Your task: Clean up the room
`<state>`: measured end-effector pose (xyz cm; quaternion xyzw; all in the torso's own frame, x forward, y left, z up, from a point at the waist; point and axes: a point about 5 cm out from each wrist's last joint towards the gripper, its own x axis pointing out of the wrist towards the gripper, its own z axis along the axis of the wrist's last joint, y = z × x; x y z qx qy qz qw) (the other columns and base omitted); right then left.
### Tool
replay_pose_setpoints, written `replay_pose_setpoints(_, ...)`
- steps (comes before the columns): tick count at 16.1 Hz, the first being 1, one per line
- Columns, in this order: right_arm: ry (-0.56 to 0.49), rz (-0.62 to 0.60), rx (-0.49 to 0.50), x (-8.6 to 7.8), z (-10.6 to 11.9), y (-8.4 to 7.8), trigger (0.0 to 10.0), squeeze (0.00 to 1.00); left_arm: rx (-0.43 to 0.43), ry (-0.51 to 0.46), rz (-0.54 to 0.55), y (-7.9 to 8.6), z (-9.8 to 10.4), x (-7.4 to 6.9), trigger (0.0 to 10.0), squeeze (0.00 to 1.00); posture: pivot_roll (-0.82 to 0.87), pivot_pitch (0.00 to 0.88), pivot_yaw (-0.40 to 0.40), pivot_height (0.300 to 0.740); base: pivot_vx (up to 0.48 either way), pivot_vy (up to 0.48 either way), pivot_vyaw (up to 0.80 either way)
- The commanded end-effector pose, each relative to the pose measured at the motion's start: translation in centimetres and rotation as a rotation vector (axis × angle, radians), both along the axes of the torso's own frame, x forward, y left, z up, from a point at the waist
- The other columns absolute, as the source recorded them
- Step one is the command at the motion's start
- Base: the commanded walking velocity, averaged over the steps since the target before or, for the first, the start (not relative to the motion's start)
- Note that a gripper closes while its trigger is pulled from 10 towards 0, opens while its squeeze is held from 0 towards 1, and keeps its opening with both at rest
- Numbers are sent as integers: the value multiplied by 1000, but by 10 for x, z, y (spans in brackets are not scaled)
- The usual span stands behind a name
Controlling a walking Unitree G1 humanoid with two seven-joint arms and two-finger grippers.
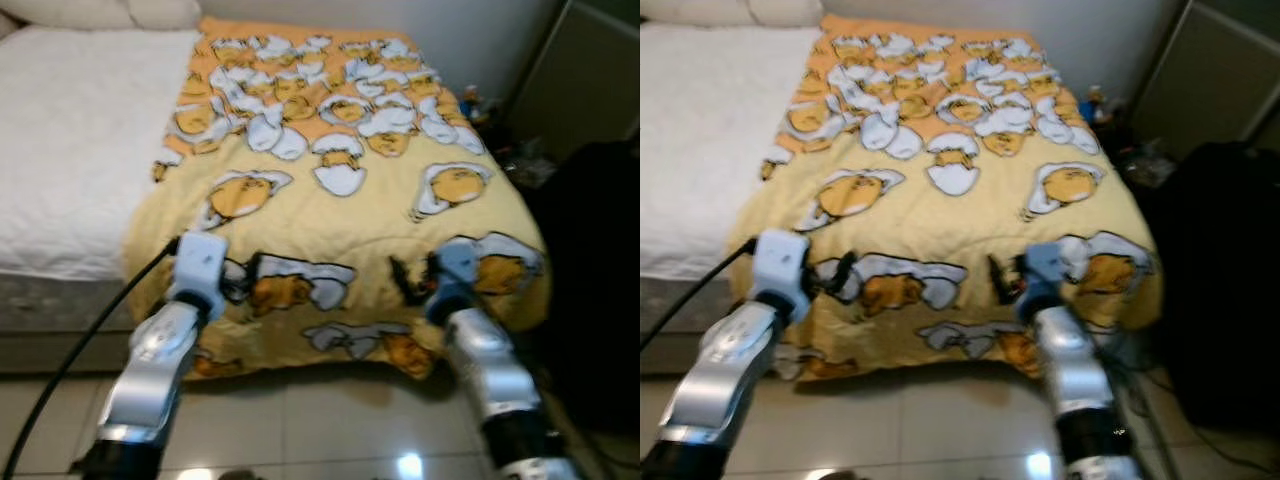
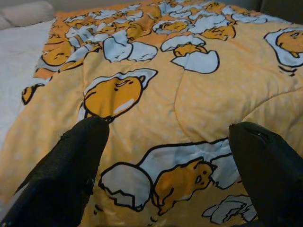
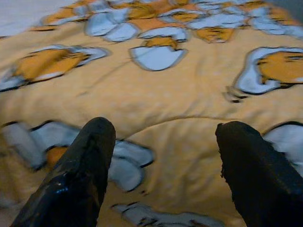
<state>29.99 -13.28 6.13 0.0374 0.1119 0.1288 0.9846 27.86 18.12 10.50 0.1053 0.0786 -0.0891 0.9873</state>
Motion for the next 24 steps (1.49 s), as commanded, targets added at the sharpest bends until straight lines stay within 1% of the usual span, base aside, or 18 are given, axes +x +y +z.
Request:
replay_pose_setpoints(1,-12,-12,-16,1,4,-6,10000,0,-4,-17,-13,-5,4,2,10000,0,62,0,-38,740,0,-412,0)
replay_pose_setpoints(6,-9,-15,-12,-1,3,-6,10000,0,2,-11,-21,-6,3,0,10000,0,60,0,-31,740,0,-414,0)
replay_pose_setpoints(11,-5,-6,-11,-1,3,-3,10000,0,9,-11,-26,-5,4,2,10000,0,63,0,-25,740,0,-411,0)
replay_pose_setpoints(13,-4,-8,-13,0,3,-3,10000,0,-13,0,-11,-4,4,4,10000,0,63,0,-25,740,0,0,0)
replay_pose_setpoints(21,16,-26,-31,3,2,-7,10000,0,-20,-25,-7,-6,8,8,10000,0,59,0,-24,740,0,0,0)
replay_pose_setpoints(24,28,-32,-41,4,1,-8,10000,0,-29,-27,-5,-6,8,9,10000,0,57,0,-23,740,0,0,-800)
